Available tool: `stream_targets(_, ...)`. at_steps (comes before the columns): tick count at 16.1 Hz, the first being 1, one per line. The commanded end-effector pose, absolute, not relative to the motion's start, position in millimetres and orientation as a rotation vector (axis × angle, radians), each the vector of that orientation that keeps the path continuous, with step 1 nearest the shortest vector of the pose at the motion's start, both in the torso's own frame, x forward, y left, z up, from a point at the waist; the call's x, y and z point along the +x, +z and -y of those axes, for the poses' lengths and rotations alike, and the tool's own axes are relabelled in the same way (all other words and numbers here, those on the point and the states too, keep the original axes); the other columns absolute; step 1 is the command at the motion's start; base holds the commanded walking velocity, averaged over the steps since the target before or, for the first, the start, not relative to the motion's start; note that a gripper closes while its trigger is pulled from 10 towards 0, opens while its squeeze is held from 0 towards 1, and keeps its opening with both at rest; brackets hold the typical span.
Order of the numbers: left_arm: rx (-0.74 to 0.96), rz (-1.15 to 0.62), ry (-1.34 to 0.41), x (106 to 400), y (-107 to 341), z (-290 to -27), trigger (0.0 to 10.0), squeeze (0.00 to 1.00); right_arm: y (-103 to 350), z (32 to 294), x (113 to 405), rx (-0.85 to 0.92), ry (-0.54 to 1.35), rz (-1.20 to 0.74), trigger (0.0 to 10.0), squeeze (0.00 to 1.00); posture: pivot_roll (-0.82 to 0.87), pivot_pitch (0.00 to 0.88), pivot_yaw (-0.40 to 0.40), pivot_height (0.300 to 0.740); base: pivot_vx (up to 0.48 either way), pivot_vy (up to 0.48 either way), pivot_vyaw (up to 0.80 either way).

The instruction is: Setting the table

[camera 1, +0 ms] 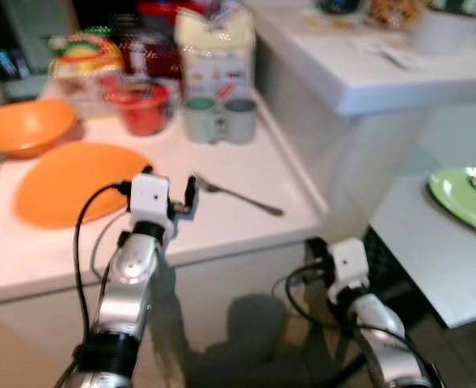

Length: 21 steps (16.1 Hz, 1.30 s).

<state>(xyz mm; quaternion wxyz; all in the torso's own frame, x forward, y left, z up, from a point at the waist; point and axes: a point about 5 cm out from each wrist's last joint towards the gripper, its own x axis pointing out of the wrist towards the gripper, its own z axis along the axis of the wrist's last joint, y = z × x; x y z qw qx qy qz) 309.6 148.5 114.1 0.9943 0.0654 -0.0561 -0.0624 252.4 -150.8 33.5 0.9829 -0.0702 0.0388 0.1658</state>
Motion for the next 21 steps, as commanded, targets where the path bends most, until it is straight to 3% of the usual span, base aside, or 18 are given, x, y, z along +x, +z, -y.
stream_targets(1,0.139,0.114,-0.129,311,116,-149,10.0,0.00,39,162,259,-0.148,0.277,-0.074,10.0,0.00,0.02,0.000,0.015,0.740,0.472,0.000,0.00)
stream_targets(2,0.213,0.112,-0.208,326,129,-154,10.0,0.00,38,167,253,-0.167,0.275,-0.090,10.0,1.00,-0.02,0.000,0.047,0.740,0.000,0.000,0.00)
stream_targets(3,0.291,0.090,-0.298,343,145,-160,10.0,0.00,38,173,244,-0.191,0.271,-0.111,10.0,1.00,-0.02,0.000,0.043,0.740,0.000,0.000,0.00)
stream_targets(8,0.305,0.059,-0.333,341,139,-155,10.0,0.00,42,178,237,-0.237,0.297,-0.091,10.0,1.00,-0.02,0.000,0.042,0.740,0.000,0.000,0.00)
stream_targets(9,0.314,0.046,-0.342,344,138,-158,10.0,0.00,63,173,232,-0.202,0.367,-0.019,10.0,0.00,-0.03,0.000,0.048,0.740,0.000,0.000,0.00)
stream_targets(13,0.329,0.025,-0.340,351,139,-166,10.0,0.00,94,174,208,-0.091,0.604,-0.011,10.0,0.00,-0.06,0.000,0.064,0.740,0.000,0.000,0.00)
stream_targets(21,0.414,0.029,-0.483,373,158,-143,10.0,0.00,117,160,199,-0.029,0.720,-0.006,10.0,0.00,-0.09,0.000,0.095,0.740,0.000,0.000,0.00)
